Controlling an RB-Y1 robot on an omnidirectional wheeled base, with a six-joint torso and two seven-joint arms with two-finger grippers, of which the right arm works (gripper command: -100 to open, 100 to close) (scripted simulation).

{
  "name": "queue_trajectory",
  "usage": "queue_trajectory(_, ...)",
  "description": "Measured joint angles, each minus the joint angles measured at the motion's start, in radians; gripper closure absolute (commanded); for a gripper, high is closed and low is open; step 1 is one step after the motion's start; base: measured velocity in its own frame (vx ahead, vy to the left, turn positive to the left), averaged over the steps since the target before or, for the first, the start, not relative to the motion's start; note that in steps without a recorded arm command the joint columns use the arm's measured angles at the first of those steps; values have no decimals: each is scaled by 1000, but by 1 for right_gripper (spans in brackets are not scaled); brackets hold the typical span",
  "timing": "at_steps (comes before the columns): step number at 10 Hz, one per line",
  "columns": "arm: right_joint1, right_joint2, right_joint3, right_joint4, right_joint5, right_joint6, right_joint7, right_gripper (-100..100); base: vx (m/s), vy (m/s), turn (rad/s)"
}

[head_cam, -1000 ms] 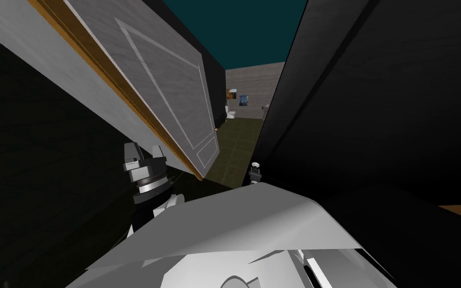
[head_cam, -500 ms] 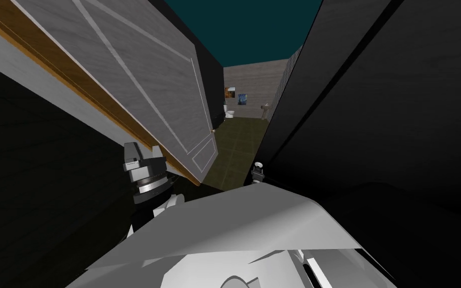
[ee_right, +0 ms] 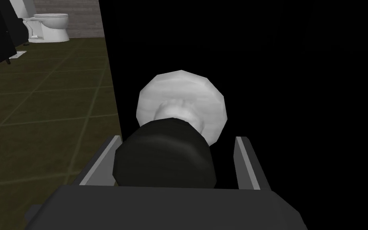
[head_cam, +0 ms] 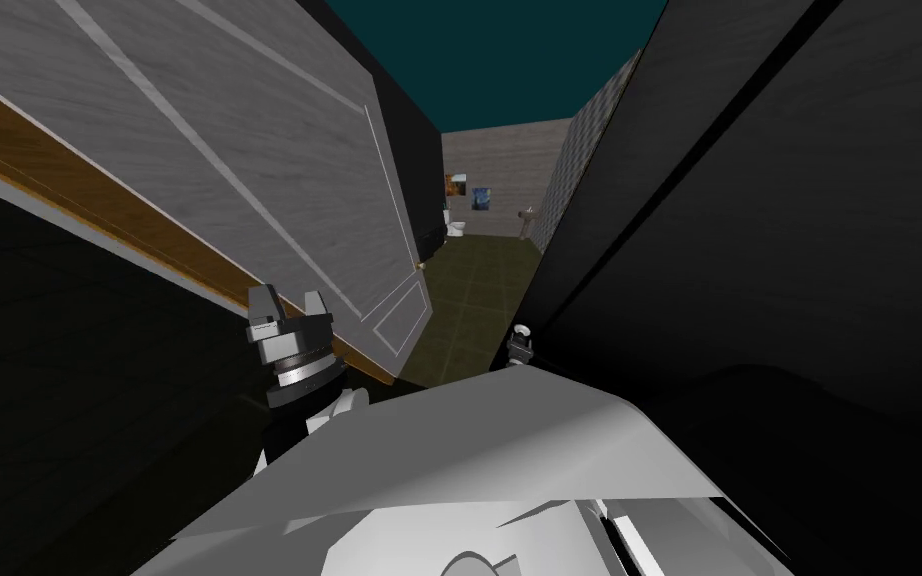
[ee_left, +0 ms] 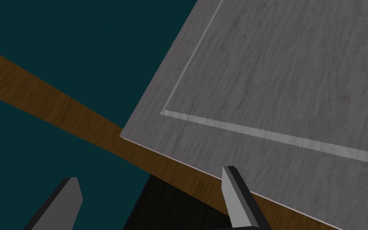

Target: Push the door open

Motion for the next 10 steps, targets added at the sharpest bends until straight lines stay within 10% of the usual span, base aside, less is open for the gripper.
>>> queue_trajectory(10,7,39,-96,-9,-63,-25,24,100,173,-38,-54)
